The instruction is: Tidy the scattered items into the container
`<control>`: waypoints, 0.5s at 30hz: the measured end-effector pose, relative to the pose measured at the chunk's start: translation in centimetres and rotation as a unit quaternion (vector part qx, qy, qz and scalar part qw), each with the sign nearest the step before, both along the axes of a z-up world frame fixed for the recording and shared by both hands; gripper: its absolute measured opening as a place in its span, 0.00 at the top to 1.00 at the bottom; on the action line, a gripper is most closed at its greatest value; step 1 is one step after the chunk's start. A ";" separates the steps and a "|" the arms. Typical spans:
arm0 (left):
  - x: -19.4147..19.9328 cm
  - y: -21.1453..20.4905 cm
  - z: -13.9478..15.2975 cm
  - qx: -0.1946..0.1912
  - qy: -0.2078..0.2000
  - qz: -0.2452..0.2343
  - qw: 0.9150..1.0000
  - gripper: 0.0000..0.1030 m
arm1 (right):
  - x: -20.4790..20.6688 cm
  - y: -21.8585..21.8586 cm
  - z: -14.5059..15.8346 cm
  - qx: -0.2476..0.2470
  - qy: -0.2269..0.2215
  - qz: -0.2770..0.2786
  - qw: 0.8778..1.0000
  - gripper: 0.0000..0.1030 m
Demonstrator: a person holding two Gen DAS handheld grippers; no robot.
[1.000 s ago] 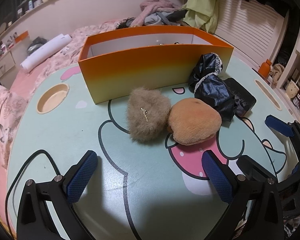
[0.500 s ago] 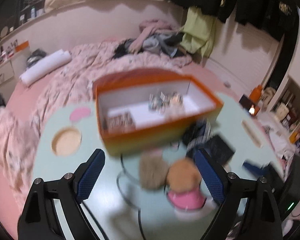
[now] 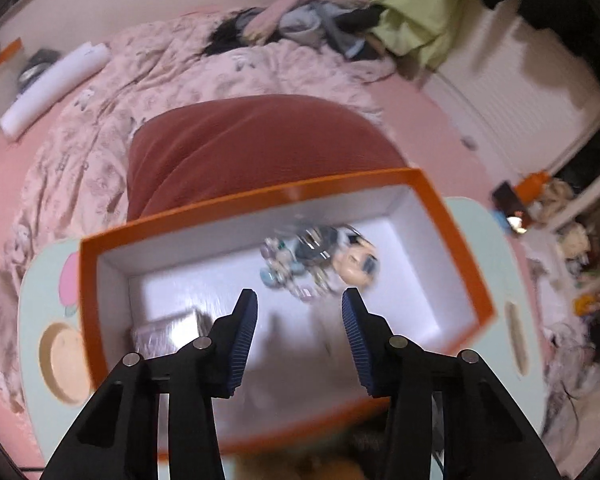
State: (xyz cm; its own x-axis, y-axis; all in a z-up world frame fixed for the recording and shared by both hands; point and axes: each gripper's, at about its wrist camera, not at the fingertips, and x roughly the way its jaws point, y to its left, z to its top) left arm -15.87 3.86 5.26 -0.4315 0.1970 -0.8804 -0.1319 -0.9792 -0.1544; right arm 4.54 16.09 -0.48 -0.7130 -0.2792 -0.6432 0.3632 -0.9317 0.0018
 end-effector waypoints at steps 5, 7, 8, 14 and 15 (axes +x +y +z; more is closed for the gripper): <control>-2.1 0.1 -2.1 0.009 -0.026 0.031 0.999 0.68 | 0.0 -0.1 0.0 -0.001 0.000 0.001 1.000 0.00; -2.7 0.1 -3.1 0.010 -0.037 0.040 0.998 0.69 | 0.0 -0.2 0.0 -0.001 0.000 0.001 1.000 0.00; -2.8 0.0 -3.4 0.010 -0.040 0.042 0.998 0.70 | 0.0 -0.2 0.0 -0.001 0.000 0.001 1.000 0.00; -2.7 0.4 -3.5 -0.017 -0.035 0.027 0.999 0.87 | 0.1 -0.4 0.0 -0.001 0.001 0.001 1.000 0.00; -2.5 0.7 -3.5 -0.032 -0.030 0.018 0.999 0.87 | 0.1 -0.4 0.0 -0.001 0.001 0.002 1.000 0.00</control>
State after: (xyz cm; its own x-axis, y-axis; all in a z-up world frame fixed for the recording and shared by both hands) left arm -18.38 4.60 1.78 -0.3839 0.1244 -0.9149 -0.0883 -0.9913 -0.0978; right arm 4.62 15.72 -0.50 -0.7130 -0.2829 -0.6416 0.3663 -0.9305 0.0033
